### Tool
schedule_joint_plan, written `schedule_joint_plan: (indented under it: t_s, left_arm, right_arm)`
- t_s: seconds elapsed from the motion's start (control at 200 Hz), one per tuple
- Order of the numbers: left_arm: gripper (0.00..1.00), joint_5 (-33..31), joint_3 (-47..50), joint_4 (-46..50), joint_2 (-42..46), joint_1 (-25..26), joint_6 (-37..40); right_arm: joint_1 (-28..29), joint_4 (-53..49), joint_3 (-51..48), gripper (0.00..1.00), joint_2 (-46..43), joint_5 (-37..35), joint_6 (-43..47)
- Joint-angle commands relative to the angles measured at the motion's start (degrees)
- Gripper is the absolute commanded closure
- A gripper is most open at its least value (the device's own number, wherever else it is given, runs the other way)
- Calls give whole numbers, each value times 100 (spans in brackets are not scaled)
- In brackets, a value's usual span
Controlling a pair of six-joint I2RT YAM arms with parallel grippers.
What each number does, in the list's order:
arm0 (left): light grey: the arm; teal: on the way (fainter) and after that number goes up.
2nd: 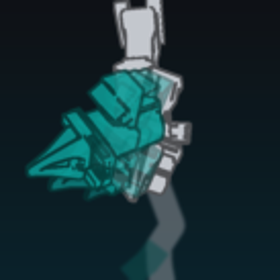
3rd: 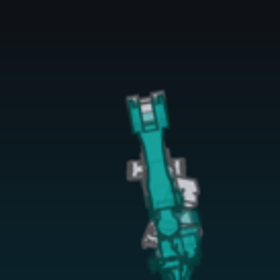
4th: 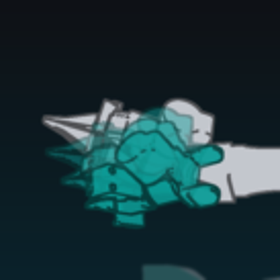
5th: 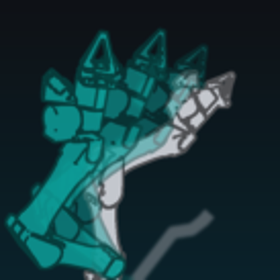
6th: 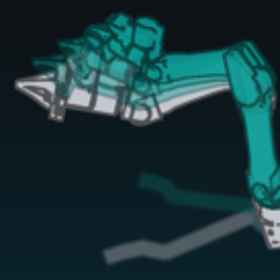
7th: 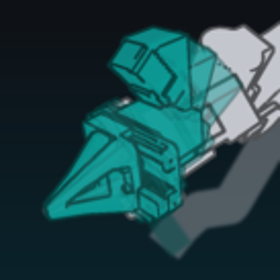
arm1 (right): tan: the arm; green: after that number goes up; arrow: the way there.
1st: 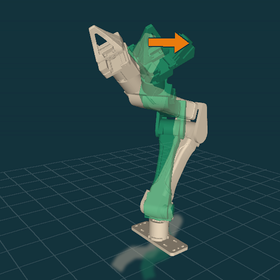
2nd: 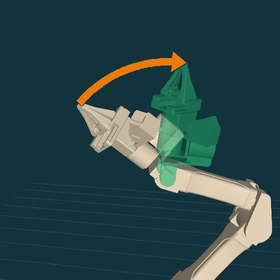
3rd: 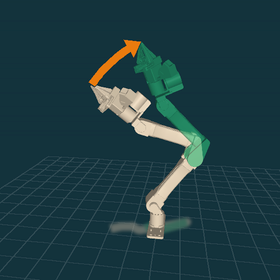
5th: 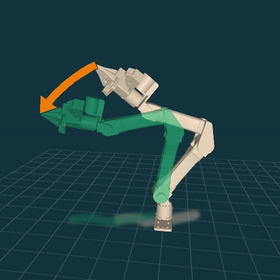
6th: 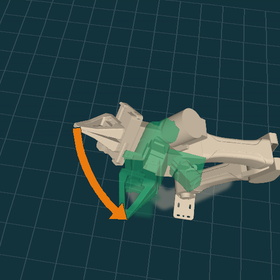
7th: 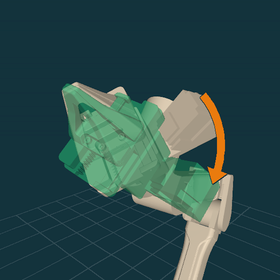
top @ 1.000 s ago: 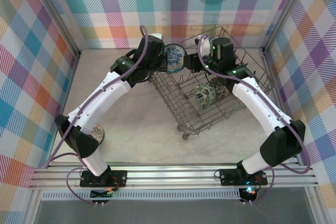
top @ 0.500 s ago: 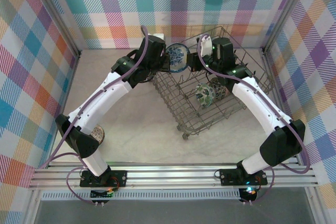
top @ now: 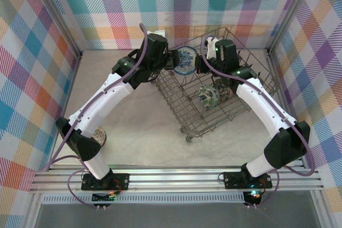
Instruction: Load the bowls into the dish rack
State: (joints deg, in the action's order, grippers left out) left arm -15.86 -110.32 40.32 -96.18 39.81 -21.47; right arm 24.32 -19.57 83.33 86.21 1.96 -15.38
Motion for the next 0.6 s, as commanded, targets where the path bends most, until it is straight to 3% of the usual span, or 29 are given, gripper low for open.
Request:
schedule_joint_plan:
  t_s: [0.0,0.385,0.595]
  left_arm:
    - [39,202,-25,53,150,-194,-267]
    - [37,1754,551,-47,60,-1393,-855]
    - [34,2028,863,-269,217,-1774,-682]
  right_arm:
    - [-123,109,70,100,-256,-495,-107]
    - [-239,-24,813,100,541,-2770,1160]
    - [-433,145,1515,100,1386,-3660,1779]
